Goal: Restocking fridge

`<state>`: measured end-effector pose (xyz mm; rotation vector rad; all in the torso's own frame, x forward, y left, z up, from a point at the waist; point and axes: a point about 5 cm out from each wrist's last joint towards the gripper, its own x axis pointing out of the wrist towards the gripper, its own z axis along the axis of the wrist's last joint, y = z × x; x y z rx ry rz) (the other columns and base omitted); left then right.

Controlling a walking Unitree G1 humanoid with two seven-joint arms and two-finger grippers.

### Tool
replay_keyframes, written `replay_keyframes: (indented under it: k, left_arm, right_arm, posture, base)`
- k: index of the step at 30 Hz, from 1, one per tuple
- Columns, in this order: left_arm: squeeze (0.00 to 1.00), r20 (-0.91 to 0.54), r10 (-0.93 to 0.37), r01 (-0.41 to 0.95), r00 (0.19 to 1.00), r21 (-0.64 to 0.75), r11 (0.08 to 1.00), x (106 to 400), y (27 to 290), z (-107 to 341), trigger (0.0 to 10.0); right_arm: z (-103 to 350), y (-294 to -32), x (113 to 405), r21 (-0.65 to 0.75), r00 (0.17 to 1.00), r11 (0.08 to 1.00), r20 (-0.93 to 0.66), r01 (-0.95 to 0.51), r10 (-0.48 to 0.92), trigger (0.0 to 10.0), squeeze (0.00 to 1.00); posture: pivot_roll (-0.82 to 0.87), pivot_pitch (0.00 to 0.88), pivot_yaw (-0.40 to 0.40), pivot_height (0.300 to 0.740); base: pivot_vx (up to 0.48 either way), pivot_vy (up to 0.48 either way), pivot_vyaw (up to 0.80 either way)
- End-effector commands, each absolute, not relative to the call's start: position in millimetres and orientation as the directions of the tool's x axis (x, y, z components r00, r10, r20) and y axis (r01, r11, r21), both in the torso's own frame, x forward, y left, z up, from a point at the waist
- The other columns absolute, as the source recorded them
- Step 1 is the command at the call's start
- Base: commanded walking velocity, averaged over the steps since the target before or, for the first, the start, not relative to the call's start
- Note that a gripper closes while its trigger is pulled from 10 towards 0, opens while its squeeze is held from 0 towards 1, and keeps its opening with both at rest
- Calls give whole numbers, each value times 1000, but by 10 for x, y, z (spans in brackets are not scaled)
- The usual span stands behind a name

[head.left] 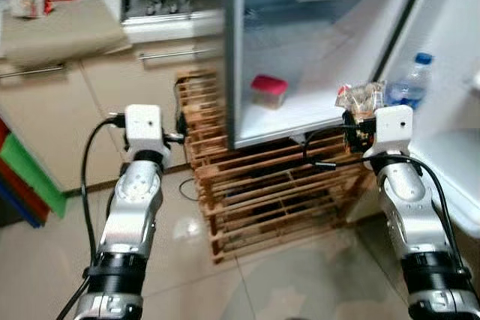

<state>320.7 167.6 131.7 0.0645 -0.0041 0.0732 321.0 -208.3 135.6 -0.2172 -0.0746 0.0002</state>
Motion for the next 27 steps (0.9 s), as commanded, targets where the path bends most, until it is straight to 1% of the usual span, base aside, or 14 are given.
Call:
replay_keyframes:
  k: [1, 7, 11, 16, 21, 23, 24, 25, 26, 27]
  left_arm:
    - [0, 5, 37, -38, 999, 80, 996, 3231, 1565, 1339, 10000]
    - [0, 16, 2, -4, 1000, 101, 995, 3237, 1480, 1364, 10000]
    - [0, 34, -10, 7, 999, 80, 997, 3236, 1471, 1392, 10000]
    - [0, 46, -20, 17, 999, 69, 997, 3226, 1460, 1409, 10000]
    - [0, 47, -29, 25, 998, 71, 997, 3221, 1448, 1408, 10000]
    - [0, 47, -30, 27, 998, 72, 997, 3223, 1449, 1409, 10000]
    - [0, 45, -34, 31, 998, 73, 997, 3226, 1445, 1408, 10000]
    - [0, 45, -34, 31, 998, 73, 997, 3226, 1445, 1408, 10000]
    - [0, 44, -38, 35, 998, 75, 997, 3230, 1444, 1409, 10000]
    - [0, 44, -38, 35, 998, 75, 997, 3230, 1444, 1409, 10000]
  right_arm:
    - [1417, -2040, 3214, -217, 994, 976, 107, -4, 28, 0, 0]
    - [1369, -2006, 3207, -206, 995, 978, 90, -17, 37, 0, 0]
    - [1352, -1982, 3201, -201, 995, 979, 87, -24, 42, 0, 0]
    - [1299, -1951, 3142, -188, 996, 982, 74, -29, 43, 0, 0]
    - [1176, -1852, 2975, -184, 996, 980, 36, -70, 78, 0, 0]
    - [1126, -1877, 2933, -183, 997, 981, 19, -67, 72, 0, 0]
    - [1070, -1978, 2902, -202, 999, 979, -6, -32, 31, 0, 0]
    - [1070, -1978, 2902, -202, 999, 979, -6, -32, 31, 0, 0]
    - [1033, -2106, 2883, -243, 999, 970, -30, 24, -32, 0, 0]
    - [1033, -2106, 2883, -243, 999, 970, -30, 24, -32, 0, 0]
  posture:
    - [-106, 0, 8, 740]
    - [-101, 0, 7, 740]
    - [-97, 0, 15, 740]
    - [-99, 0, 12, 740]
    - [-99, 0, 11, 740]
    - [-103, 0, 14, 740]
    - [-105, 0, 17, 740]
    - [-105, 0, 17, 740]
    - [-106, 0, 18, 740]
    - [-106, 0, 18, 740]
  base:
    - [360, -315, 0]
    - [359, -313, 0]
    - [330, -342, 0]
    - [0, 0, 0]
    - [0, 0, 0]
    - [0, 0, 0]
    - [0, 0, 0]
    - [0, 0, 0]
    - [0, 0, 0]
    - [0, 0, 0]
